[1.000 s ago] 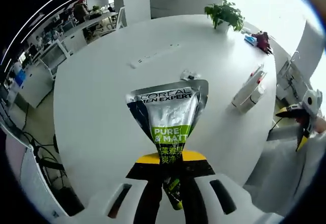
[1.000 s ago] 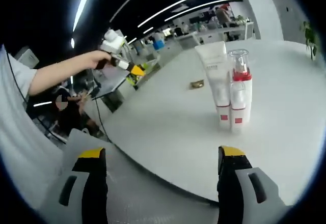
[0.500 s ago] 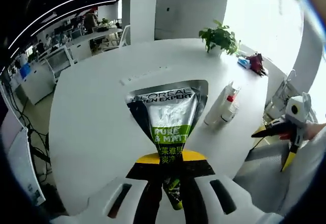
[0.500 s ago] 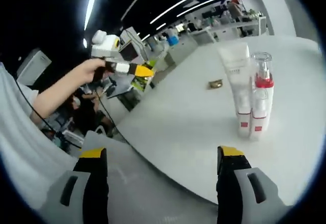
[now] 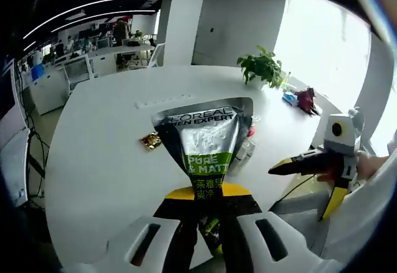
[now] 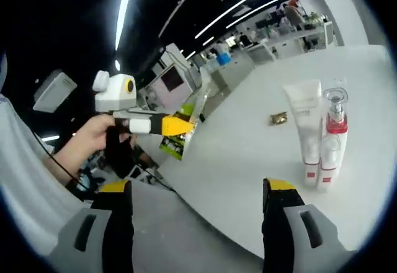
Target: Arrange the skincare products in the storage area until every visible bottle or jar stands upright without overlapping.
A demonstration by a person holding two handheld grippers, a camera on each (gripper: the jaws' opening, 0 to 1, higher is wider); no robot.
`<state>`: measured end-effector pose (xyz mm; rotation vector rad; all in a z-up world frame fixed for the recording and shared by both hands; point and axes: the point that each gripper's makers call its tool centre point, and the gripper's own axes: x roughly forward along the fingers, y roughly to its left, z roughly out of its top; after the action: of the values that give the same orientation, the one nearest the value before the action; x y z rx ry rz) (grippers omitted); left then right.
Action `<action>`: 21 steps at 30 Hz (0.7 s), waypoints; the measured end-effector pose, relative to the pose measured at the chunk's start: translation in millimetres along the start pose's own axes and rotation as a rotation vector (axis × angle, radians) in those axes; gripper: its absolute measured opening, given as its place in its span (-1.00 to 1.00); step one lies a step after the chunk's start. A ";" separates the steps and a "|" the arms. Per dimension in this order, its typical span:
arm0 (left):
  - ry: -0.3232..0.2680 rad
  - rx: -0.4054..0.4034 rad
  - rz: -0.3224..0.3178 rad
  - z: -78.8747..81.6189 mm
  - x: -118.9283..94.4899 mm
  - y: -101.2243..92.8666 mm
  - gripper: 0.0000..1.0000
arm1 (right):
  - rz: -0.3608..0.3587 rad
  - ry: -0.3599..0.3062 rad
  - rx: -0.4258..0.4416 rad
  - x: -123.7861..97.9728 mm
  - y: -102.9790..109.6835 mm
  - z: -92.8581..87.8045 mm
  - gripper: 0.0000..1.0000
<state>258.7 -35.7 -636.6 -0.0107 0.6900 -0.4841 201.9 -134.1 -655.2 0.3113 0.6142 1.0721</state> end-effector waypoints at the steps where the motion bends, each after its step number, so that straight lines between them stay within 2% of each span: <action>1: -0.002 0.005 0.000 -0.1 -0.7 -3.5 -0.74 | 0.001 0.001 -0.001 -0.3 -0.1 -0.3 0.70; 5: -0.004 0.025 0.004 -4.1 -2.2 -17.6 -0.74 | 0.013 0.007 -0.007 -2.6 0.6 -1.4 0.67; 10: -0.001 0.041 -0.012 -11.9 -7.6 -37.5 -0.74 | 0.092 -0.057 0.053 -7.0 10.8 10.8 0.59; 15: 0.007 0.119 -0.068 -18.3 -12.7 -68.4 -0.74 | 0.160 -0.096 0.108 -4.8 19.1 22.0 0.53; 21: 0.009 0.132 -0.068 -19.9 -12.9 -89.5 -0.74 | 0.203 -0.146 0.178 -0.4 24.9 36.2 0.43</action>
<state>199.8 -106.8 -629.3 0.0923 0.6669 -0.5942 205.8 -121.1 -613.4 0.6127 0.5558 1.1793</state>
